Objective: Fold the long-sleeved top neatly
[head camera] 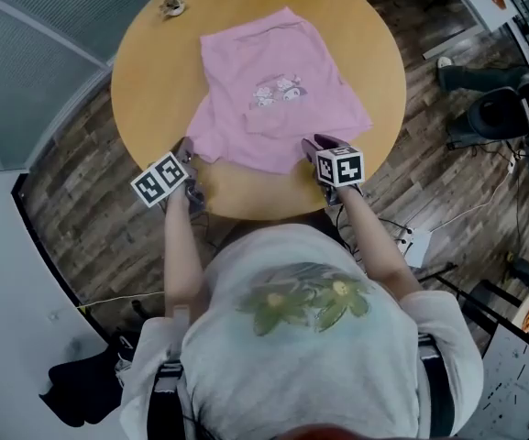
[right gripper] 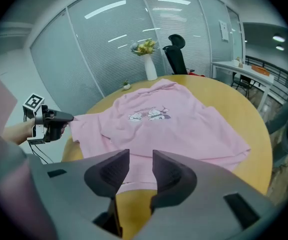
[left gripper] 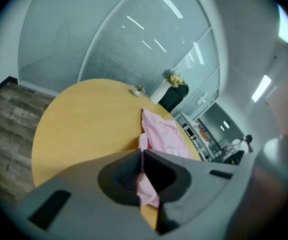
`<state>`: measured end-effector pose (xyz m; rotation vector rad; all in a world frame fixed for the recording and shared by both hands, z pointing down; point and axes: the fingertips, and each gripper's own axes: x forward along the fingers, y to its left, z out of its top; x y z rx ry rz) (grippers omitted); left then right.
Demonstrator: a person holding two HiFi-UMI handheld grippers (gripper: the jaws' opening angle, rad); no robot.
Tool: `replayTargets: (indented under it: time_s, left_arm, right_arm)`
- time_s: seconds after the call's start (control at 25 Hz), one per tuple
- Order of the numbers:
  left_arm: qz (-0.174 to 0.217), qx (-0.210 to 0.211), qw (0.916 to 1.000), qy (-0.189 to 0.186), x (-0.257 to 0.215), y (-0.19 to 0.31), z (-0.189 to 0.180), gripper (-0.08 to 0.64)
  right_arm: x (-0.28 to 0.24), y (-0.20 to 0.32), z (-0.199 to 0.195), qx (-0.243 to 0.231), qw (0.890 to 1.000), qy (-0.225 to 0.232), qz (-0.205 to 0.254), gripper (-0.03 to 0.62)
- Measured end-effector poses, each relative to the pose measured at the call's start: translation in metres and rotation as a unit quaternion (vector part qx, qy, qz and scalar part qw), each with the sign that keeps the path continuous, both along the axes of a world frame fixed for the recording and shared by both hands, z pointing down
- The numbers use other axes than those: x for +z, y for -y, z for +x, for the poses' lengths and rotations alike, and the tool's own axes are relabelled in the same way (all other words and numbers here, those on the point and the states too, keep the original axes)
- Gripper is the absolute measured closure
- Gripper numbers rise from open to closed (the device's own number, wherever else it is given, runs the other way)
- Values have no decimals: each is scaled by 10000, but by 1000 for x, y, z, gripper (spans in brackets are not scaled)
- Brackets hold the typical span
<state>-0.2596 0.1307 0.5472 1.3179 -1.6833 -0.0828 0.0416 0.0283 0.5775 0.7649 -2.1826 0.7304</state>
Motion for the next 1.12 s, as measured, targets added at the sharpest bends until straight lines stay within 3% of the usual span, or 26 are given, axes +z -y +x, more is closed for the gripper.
replayTargets:
  time_s: [0.12,0.2,0.28,0.4,0.52,0.6,0.72,0.88,1.04,1.12]
  left_arm:
    - [419,-242,9983,-312,-26,-10,12,540]
    - [517,-68,9978,-417,-31,-14,29,540]
    - [380,242,9987,-248,-26,-19,39,533]
    - [56,593,9981,152,-19,-23,31,440]
    - [-86,726,9960,521,-18,-6,2,434]
    - [-184,825,9939,711,-14,14,-18,434]
    - [-485,1235,9871,896,5,51,-27,434]
    - [-1145,2082,9657,1052,46,87,-13,434]
    - [-1555,2622,9457,1124,72,102,1,434]
    - [-1725,2729,9395,1144,80,100,2,453]
  right_arm:
    - [-5,-17,-38,-489,9983,268,-167,437]
    - [-6,-21,-59,-825,9963,229,-64,436]
    - [-1,-18,-71,-1004,9949,32,66,437]
    - [21,-2,-62,-827,9931,-830,68,437]
    - [42,16,-26,-503,9794,-1953,135,437]
    - [51,21,-14,-364,9750,-2190,74,437]
    - [58,17,-19,-362,9809,-1906,-158,437]
    - [53,20,-22,-331,9847,-1692,-243,437]
    - [26,41,-31,-39,9940,-1087,85,448]
    - [23,54,-31,-20,9947,-1024,119,448]
